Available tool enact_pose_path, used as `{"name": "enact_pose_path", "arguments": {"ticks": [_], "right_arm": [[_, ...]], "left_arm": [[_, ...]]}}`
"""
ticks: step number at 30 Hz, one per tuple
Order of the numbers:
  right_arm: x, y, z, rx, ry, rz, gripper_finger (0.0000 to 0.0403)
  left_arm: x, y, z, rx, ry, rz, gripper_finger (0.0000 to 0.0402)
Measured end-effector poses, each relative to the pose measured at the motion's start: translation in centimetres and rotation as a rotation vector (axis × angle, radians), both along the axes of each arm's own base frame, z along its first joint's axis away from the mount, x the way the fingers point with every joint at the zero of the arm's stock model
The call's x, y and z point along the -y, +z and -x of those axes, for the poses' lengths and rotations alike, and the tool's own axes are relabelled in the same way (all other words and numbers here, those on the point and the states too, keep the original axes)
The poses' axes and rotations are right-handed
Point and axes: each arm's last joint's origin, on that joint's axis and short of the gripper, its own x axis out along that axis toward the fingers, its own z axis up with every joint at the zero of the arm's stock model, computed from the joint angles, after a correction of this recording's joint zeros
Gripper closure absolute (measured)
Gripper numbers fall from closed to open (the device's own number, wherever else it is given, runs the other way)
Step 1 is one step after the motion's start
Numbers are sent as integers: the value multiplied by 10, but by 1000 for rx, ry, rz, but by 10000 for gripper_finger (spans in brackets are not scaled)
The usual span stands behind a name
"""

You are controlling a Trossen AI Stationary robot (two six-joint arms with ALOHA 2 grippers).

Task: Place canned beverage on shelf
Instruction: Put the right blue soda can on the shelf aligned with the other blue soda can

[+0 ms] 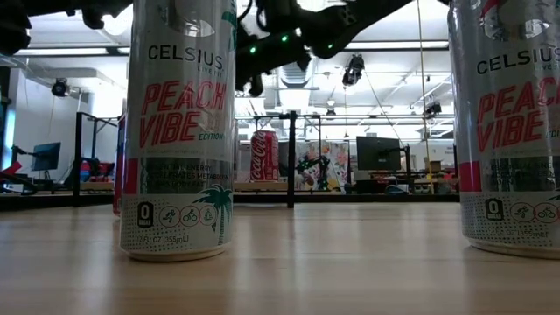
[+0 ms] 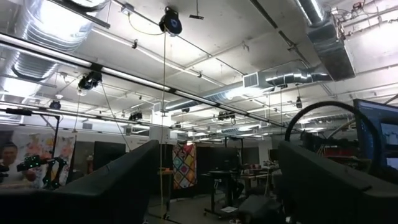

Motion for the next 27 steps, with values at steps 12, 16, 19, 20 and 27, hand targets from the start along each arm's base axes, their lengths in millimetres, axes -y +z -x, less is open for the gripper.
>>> {"name": "enact_pose_path", "arguments": {"ticks": [12, 16, 19, 20, 27], "right_arm": [[7, -23, -13, -46, -16, -21, 200], [8, -28, -14, -60, -19, -29, 198], [9, -36, -16, -75, -23, -46, 196], [9, -39, -17, -82, -23, -49, 195], [12, -51, -18, -106, -85, -61, 194]], "left_arm": [[0, 0, 1, 2, 2, 1, 91], [0, 0, 1, -2, 1, 2, 91], [0, 0, 0, -4, 0, 4, 91], [0, 0, 0, -4, 0, 4, 91], [0, 0, 0, -5, 1, 6, 91]]}}
